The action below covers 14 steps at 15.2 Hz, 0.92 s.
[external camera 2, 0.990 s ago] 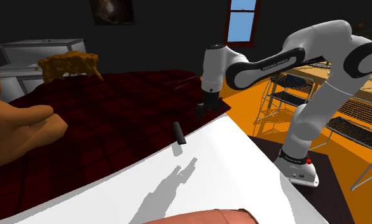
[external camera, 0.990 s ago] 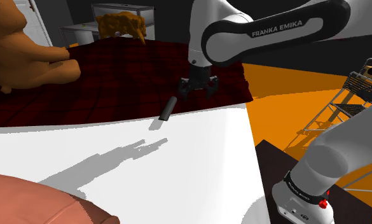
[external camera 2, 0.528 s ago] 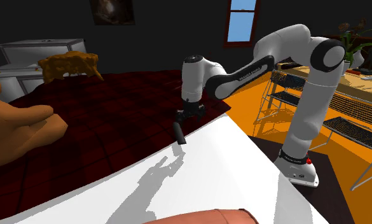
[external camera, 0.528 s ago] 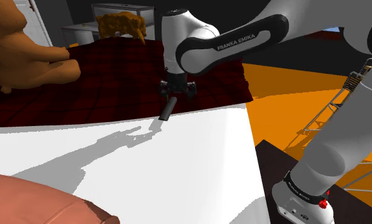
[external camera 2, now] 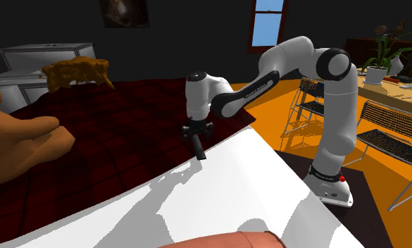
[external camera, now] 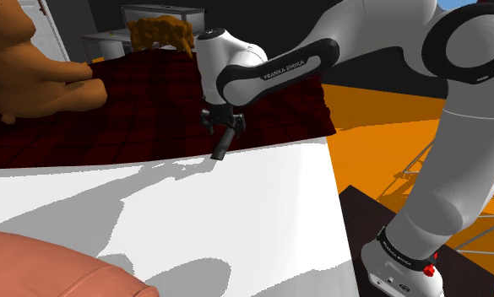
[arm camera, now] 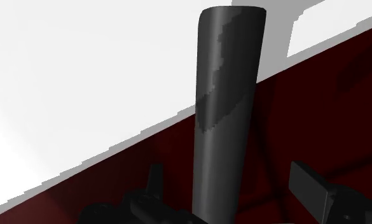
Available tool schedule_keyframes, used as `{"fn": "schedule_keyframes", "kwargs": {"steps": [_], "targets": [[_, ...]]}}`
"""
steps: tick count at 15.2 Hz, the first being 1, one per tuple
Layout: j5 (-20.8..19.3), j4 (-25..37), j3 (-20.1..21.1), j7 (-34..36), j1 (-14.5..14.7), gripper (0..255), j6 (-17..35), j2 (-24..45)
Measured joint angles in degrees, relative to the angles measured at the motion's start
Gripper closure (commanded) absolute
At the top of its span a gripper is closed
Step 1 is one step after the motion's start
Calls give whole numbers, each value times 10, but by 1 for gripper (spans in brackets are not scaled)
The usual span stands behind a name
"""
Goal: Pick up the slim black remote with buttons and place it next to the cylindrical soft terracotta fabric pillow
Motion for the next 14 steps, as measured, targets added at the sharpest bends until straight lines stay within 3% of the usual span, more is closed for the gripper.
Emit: {"fn": "schedule_keyframes", "kwargs": {"steps": [11,12,14], "targets": [[-17,-14,-7,12,1,0,28,18],[-17,-14,-7,12,1,255,28,18],[-17,-12,-6,12,1,255,35,16]]}}
